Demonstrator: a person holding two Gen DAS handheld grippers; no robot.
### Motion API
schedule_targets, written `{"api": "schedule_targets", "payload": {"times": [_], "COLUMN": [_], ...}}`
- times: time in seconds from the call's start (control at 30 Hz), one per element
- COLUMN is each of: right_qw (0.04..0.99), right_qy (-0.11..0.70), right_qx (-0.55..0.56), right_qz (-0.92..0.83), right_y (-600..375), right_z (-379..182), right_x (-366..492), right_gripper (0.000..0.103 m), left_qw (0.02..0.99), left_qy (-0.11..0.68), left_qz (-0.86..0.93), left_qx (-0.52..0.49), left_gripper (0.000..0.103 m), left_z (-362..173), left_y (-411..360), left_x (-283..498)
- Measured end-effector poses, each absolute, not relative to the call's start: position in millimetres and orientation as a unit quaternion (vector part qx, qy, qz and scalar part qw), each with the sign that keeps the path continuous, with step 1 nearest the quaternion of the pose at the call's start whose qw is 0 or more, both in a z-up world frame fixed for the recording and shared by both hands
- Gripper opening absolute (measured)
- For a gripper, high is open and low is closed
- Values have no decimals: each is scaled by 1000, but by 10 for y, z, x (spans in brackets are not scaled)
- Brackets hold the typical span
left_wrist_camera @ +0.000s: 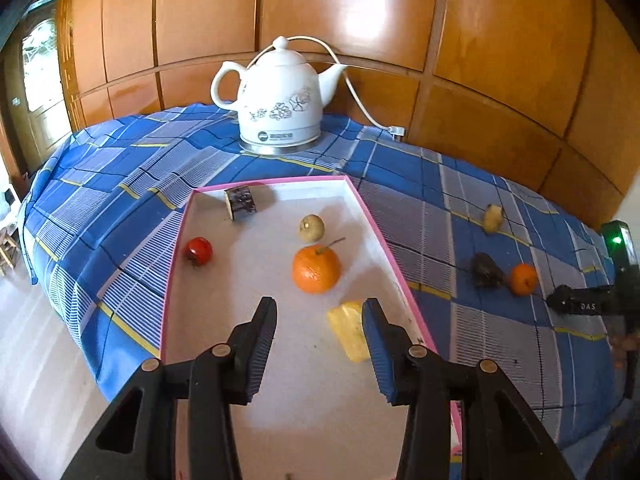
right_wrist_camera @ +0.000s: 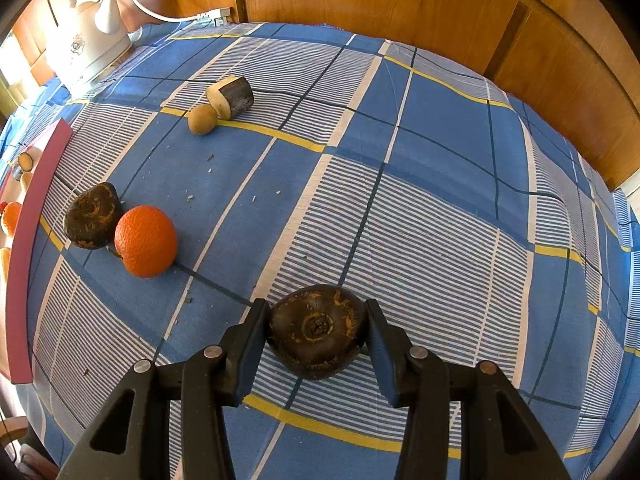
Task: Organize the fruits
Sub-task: 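Lift the dark round fruit with the right gripper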
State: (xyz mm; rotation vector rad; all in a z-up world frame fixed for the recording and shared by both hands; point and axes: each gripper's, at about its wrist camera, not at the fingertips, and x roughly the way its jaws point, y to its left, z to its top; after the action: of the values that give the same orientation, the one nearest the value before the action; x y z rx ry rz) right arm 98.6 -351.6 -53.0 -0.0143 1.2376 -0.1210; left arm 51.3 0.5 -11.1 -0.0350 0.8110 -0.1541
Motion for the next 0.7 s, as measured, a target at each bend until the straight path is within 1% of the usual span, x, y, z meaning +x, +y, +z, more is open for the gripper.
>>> {"api": "schedule_targets", "payload": {"times": [0.3,0.37,0.7], "right_qw": [814,814,816], "right_qy": [578,578,575], "right_qx": [-11,-12,-15], "right_qz": [-56,-56,-57], "right_y": [-3524,-3528,-3500], "right_z": [-530,-530,-524], "right_x": [984,986,971], "right_gripper": [48,48,48], "left_qw": [912,912,913], "left_qy": [401,402,403], "left_qz": [-79,-77,-62], "left_qx": [-15,-16,-23], "left_gripper": [46,50,50], "left_z": [-144,-148,-161], "left_y": [-13,7,147], "left_x": [456,453,461]}}
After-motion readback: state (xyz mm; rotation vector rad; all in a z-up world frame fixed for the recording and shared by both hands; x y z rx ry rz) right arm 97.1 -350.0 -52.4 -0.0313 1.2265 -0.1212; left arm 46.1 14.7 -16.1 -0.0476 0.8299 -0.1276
